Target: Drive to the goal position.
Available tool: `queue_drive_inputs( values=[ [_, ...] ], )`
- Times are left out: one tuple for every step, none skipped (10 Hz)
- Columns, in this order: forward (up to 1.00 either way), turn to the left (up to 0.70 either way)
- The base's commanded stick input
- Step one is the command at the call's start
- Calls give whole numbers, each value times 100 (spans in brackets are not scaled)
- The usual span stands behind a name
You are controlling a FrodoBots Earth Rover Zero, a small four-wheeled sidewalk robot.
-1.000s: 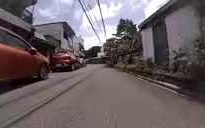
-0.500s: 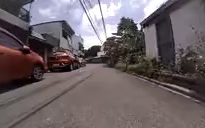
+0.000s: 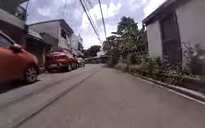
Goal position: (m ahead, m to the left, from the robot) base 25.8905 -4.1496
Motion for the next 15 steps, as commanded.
queue_drive_inputs(
  values=[
    [70,0],
    [70,0],
    [70,0],
    [70,0],
    [70,0],
    [70,0],
    [70,0],
    [70,0],
    [70,0],
    [70,0],
    [70,0],
    [70,0],
    [70,0],
    [70,0],
    [70,0]
  ],
)
